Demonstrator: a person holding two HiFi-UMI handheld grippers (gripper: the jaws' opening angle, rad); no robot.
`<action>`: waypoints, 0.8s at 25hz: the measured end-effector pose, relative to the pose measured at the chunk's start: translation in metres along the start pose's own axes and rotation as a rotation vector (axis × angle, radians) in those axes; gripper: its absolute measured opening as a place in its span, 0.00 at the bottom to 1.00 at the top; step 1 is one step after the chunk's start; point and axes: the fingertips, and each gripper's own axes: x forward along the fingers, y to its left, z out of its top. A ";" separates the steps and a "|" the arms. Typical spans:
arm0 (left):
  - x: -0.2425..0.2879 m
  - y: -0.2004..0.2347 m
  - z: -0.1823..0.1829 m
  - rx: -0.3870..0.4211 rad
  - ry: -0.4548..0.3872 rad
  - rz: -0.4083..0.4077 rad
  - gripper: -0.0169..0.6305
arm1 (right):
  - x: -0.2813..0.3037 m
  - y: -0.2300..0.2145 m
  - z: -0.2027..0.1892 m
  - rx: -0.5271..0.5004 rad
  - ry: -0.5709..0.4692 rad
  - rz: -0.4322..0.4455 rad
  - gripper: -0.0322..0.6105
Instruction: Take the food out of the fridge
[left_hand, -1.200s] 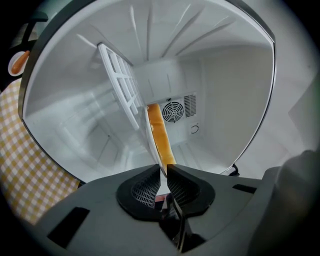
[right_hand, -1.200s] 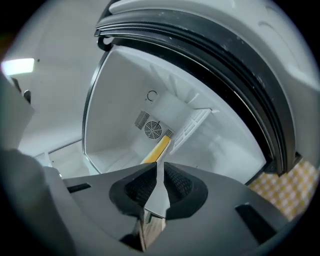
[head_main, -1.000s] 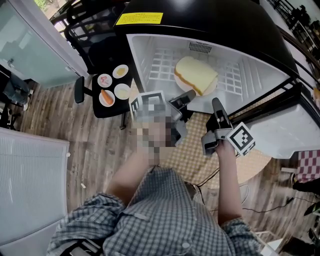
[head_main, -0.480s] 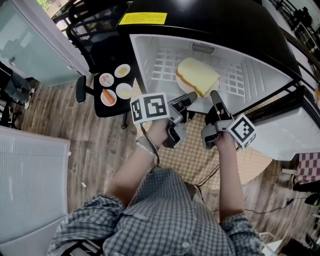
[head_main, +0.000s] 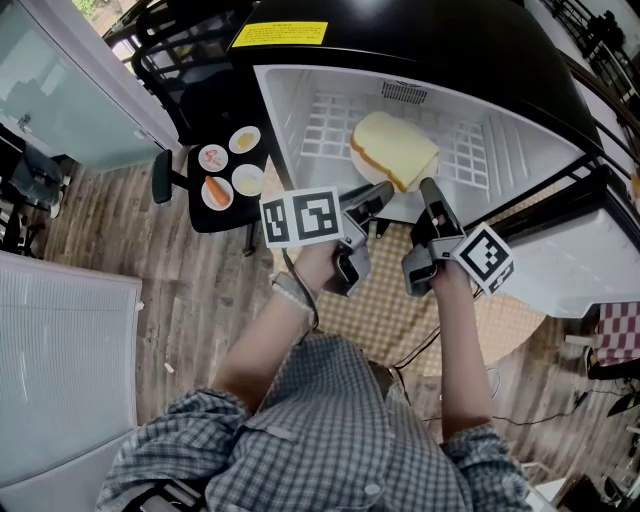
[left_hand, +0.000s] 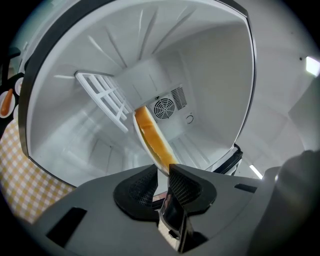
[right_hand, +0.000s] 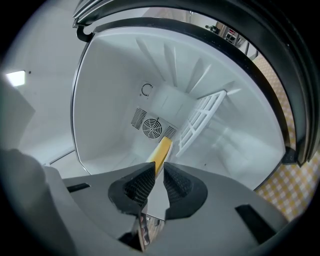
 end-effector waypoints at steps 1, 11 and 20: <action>0.000 0.000 -0.001 0.003 0.002 0.001 0.14 | -0.001 0.001 0.000 -0.006 0.001 0.011 0.13; 0.000 -0.013 -0.019 0.034 0.010 -0.005 0.14 | -0.023 0.001 0.000 -0.005 -0.005 0.007 0.13; -0.002 -0.027 -0.042 0.043 0.016 -0.022 0.14 | -0.052 -0.001 0.000 -0.020 -0.004 -0.002 0.13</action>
